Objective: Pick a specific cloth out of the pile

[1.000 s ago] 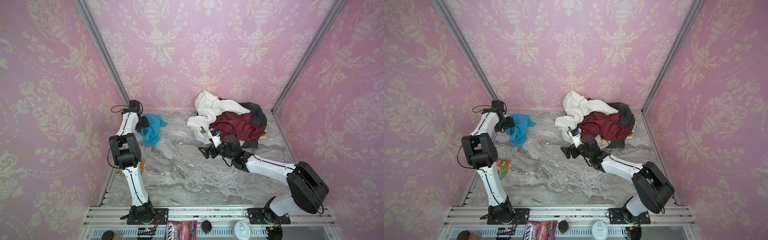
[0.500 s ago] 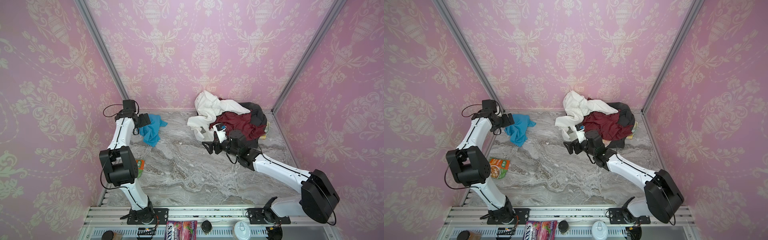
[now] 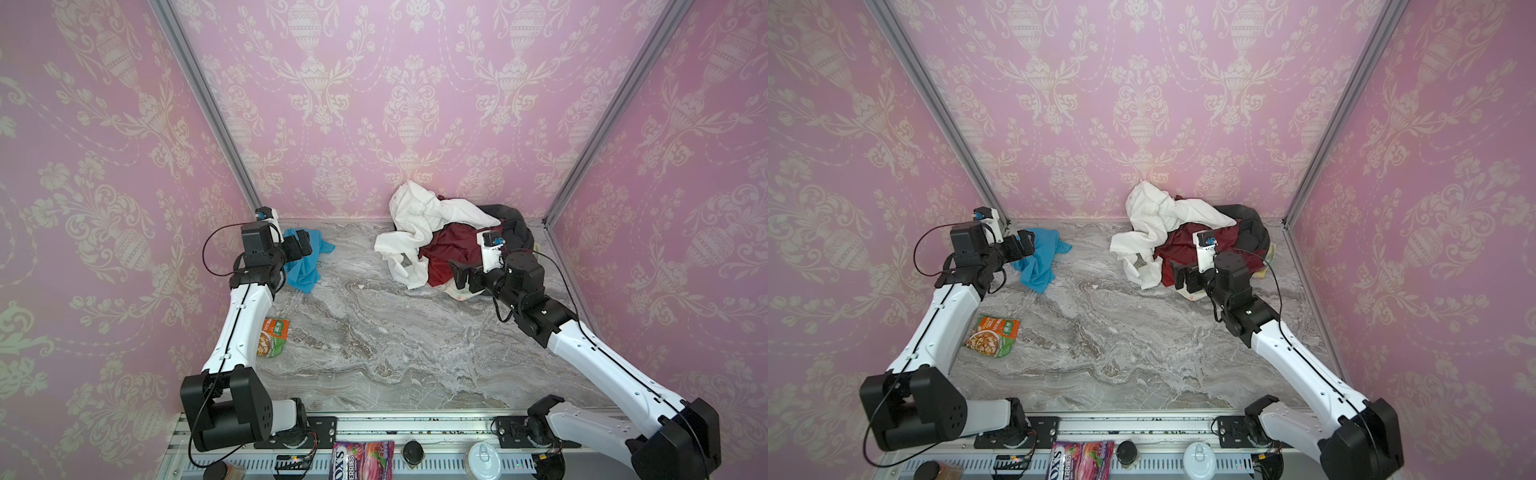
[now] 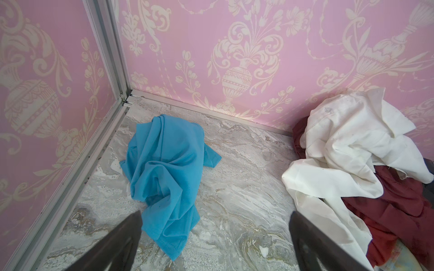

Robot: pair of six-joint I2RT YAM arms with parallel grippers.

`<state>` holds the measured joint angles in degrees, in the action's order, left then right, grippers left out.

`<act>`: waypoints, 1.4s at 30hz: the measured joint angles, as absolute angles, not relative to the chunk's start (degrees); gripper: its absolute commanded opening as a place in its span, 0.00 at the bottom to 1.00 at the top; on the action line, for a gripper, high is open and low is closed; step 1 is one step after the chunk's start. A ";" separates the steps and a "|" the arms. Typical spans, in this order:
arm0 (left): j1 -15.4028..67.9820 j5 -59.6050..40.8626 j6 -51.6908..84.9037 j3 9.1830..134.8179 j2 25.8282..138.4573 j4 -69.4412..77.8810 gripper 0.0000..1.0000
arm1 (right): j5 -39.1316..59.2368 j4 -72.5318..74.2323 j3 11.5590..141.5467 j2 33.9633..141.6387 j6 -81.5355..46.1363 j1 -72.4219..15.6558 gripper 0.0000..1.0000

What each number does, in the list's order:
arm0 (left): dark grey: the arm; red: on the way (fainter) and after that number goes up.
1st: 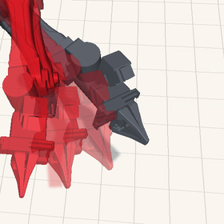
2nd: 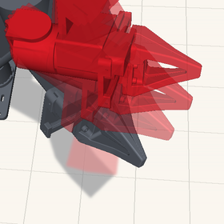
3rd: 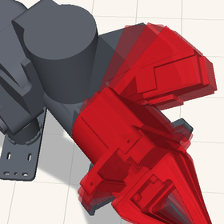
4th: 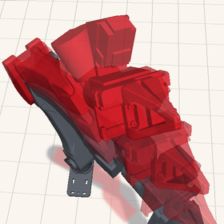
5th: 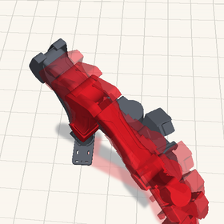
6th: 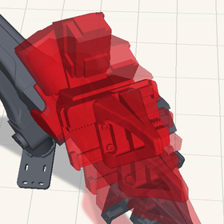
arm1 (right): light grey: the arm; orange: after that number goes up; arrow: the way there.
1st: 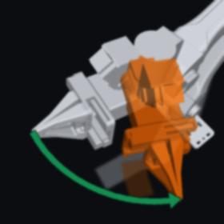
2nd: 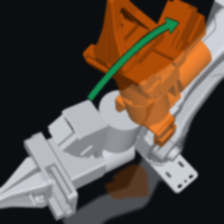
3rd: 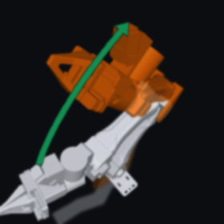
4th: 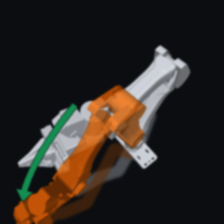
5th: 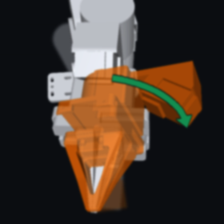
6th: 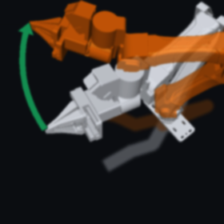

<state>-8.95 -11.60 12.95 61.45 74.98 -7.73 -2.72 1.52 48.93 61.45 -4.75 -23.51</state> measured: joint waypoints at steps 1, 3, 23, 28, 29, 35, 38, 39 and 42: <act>-8.64 -11.64 12.95 59.79 74.35 -6.28 0.99 | -3.68 1.26 48.40 60.86 -4.36 -23.00 1.00; -8.08 -11.70 12.93 56.23 73.10 -3.16 0.99 | -5.69 1.19 46.59 59.59 -3.62 -21.61 1.00; -7.68 -8.21 9.65 30.72 81.23 25.65 0.99 | -8.03 17.98 28.38 58.26 -0.45 -7.84 1.00; -7.68 -6.92 8.03 26.68 82.89 33.23 0.99 | -6.31 25.87 24.60 63.29 -0.12 -5.21 1.00; -7.66 -6.70 7.86 26.39 83.48 34.57 0.99 | -5.74 27.29 23.79 64.64 -0.05 -4.93 1.00; -6.09 -5.80 5.91 22.81 90.70 46.92 1.00 | -4.40 37.32 20.40 73.10 0.03 -4.56 1.00; -5.02 -4.95 5.30 20.78 93.30 51.42 0.99 | -4.32 47.09 18.35 80.71 0.05 -4.47 1.00; -4.99 -4.67 5.21 20.56 93.49 51.72 0.99 | -4.29 50.83 17.61 83.92 0.03 -4.47 1.00; -4.95 -3.40 4.93 20.45 93.54 53.95 0.99 | -4.05 51.42 17.15 88.66 0.03 -4.29 1.00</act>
